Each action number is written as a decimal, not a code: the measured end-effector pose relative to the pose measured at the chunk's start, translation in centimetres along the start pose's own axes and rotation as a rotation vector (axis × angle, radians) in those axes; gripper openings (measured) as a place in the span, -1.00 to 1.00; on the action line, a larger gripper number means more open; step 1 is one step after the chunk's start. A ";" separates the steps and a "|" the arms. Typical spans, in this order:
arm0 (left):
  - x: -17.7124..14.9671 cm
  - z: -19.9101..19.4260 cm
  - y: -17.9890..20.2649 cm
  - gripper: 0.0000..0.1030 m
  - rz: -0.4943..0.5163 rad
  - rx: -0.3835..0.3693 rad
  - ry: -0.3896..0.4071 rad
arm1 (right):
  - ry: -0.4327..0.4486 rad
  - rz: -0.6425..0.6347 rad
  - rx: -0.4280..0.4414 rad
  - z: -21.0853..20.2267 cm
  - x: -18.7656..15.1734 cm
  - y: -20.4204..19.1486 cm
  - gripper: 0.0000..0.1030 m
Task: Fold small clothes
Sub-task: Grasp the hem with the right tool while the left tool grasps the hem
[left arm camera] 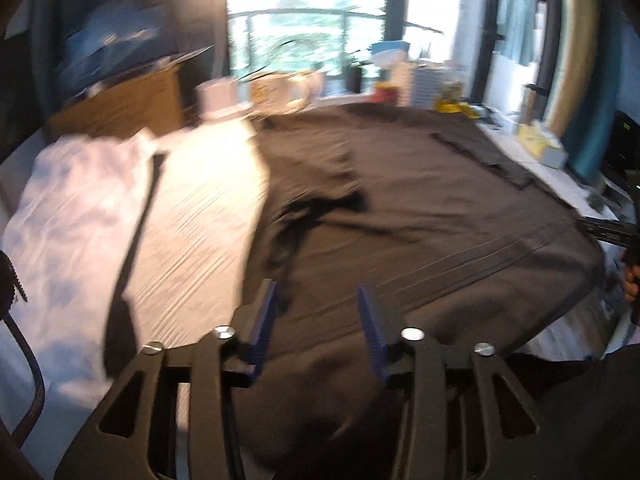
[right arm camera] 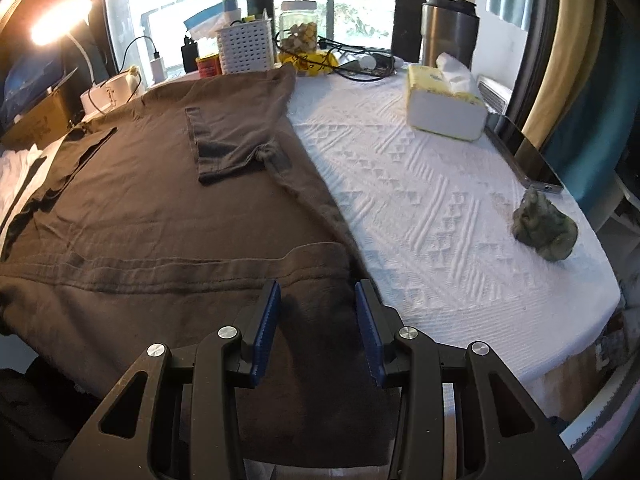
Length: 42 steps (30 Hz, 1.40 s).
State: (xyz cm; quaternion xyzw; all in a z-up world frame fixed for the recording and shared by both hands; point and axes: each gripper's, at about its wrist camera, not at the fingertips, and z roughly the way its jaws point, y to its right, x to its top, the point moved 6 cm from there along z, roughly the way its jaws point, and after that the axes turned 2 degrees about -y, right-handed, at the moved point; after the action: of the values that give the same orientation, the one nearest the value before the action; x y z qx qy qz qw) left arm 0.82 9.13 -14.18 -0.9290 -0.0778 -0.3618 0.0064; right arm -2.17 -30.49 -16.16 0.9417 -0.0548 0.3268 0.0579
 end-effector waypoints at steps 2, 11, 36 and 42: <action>-0.9 0.1 -1.2 -0.04 -0.038 0.015 -0.024 | 0.003 -0.007 -0.007 0.1 0.0 -0.1 -0.20; -2.9 1.3 -2.5 -0.04 -0.035 0.107 -0.061 | 0.018 -0.064 0.009 -0.1 -0.1 -1.1 -0.85; -0.3 -1.9 -1.4 -0.88 -0.054 0.085 0.072 | 0.194 -0.069 0.006 -5.3 3.3 -1.6 -0.90; 2.8 -3.7 -0.9 -0.88 -0.035 0.077 0.167 | 0.247 -0.065 -0.004 -6.5 5.2 -1.4 -0.90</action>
State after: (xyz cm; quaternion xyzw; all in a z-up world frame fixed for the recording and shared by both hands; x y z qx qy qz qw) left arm 0.24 10.17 -9.58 -0.8932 -0.1069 -0.4346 0.0422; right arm -1.85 -28.52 -7.92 0.8955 -0.0174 0.4381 0.0764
